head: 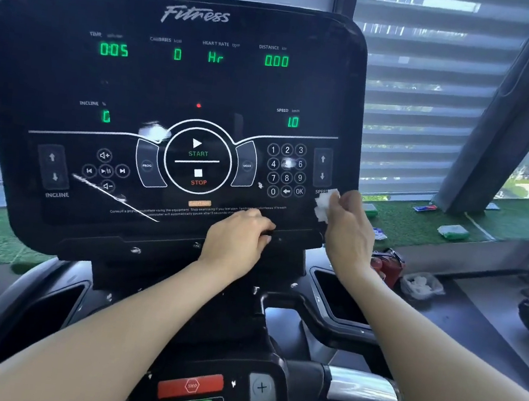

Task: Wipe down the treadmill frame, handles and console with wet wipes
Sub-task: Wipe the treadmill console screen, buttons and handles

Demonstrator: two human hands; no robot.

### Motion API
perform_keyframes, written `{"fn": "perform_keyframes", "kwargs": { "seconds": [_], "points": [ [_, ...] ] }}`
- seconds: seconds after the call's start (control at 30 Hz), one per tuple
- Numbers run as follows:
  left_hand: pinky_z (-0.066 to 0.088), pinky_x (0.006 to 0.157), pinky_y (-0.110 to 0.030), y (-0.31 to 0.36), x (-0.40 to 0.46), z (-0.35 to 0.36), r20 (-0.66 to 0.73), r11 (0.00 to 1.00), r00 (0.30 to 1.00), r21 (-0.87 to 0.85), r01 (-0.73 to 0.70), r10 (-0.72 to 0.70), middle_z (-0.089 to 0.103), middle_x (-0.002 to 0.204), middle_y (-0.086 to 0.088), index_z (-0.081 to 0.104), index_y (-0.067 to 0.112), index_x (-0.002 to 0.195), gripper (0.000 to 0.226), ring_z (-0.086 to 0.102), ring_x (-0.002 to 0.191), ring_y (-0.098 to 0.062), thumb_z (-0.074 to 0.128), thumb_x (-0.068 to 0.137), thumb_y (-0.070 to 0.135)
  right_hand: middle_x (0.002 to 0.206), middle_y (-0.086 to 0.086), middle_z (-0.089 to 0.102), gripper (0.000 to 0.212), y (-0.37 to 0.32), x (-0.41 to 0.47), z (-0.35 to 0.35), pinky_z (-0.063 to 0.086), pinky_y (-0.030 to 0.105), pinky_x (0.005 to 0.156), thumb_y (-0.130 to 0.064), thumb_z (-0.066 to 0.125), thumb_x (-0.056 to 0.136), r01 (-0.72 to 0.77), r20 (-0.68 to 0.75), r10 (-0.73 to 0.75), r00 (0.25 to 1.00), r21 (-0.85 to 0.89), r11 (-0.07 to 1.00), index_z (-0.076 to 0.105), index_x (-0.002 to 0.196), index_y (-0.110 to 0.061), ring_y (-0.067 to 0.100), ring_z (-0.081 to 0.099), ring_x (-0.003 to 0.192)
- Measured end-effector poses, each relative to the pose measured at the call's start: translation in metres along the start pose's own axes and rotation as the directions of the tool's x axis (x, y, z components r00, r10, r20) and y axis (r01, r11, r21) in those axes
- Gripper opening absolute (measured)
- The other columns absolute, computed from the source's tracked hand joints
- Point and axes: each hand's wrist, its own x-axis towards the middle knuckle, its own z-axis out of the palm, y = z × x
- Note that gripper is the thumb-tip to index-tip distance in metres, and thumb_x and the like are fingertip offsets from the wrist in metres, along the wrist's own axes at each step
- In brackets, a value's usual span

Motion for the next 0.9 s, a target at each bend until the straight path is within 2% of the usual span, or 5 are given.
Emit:
{"fn": "perform_keyframes", "kwargs": {
  "seconds": [0.2, 0.37, 0.47, 0.6, 0.9],
  "points": [
    [0.047, 0.083, -0.026, -0.031, -0.018, -0.011, -0.022, 1.0, 0.999, 0.013, 0.026, -0.025, 0.055, 0.119, 0.015, 0.06, 0.028, 0.123, 0.029, 0.048, 0.115, -0.007, 0.051, 0.096, 0.032, 0.069, 0.001, 0.052, 0.026, -0.034, -0.001, 0.019, 0.015, 0.034, 0.059, -0.033, 0.038, 0.101, 0.04, 0.045, -0.041, 0.998, 0.022, 0.999, 0.041, 0.083, -0.014, 0.02, 0.042, 0.064],
    [0.049, 0.081, -0.027, -0.066, -0.039, -0.028, -0.038, 0.997, 0.999, 0.069, 0.038, -0.035, 0.058, 0.115, 0.015, 0.062, 0.029, 0.12, 0.028, 0.049, 0.114, -0.006, 0.052, 0.095, 0.035, 0.077, 0.005, 0.054, 0.022, -0.063, -0.014, 0.042, 0.029, 0.038, 0.066, -0.029, 0.038, 0.101, 0.191, 0.093, -0.186, 0.978, -0.047, 0.98, 0.038, 0.083, -0.016, 0.026, 0.044, 0.071],
    [0.047, 0.078, -0.024, -0.088, -0.052, -0.039, -0.073, 0.993, 0.995, 0.088, 0.076, -0.07, 0.059, 0.113, 0.016, 0.064, 0.029, 0.117, 0.027, 0.051, 0.111, -0.005, 0.053, 0.094, 0.037, 0.098, 0.008, 0.057, 0.011, -0.081, -0.02, 0.059, 0.033, 0.031, 0.062, -0.01, 0.049, 0.094, 0.426, 0.187, -0.387, 0.903, -0.27, 0.864, 0.056, 0.101, -0.012, 0.028, 0.054, 0.08],
    [0.043, 0.072, -0.022, -0.112, -0.066, -0.05, -0.1, 0.985, 0.985, 0.092, 0.147, -0.138, 0.06, 0.11, 0.015, 0.066, 0.029, 0.113, 0.026, 0.053, 0.109, -0.005, 0.055, 0.092, 0.04, 0.085, 0.002, 0.059, 0.042, -0.103, -0.031, 0.081, 0.021, 0.019, 0.045, 0.002, 0.084, 0.058, 0.6, 0.184, -0.582, 0.792, -0.413, 0.685, 0.071, 0.097, -0.008, 0.016, 0.055, 0.056],
    [0.048, 0.079, -0.028, -0.125, -0.074, -0.048, -0.102, 0.988, 0.985, 0.054, 0.146, -0.14, 0.059, 0.109, 0.014, 0.066, 0.029, 0.115, 0.027, 0.052, 0.108, -0.007, 0.053, 0.094, 0.039, 0.089, 0.011, 0.062, 0.047, -0.123, -0.035, 0.095, 0.023, 0.018, 0.045, 0.012, 0.076, 0.052, 0.705, 0.249, -0.674, 0.696, -0.416, 0.574, 0.068, 0.097, 0.003, 0.023, 0.061, 0.064]
  ]
}}
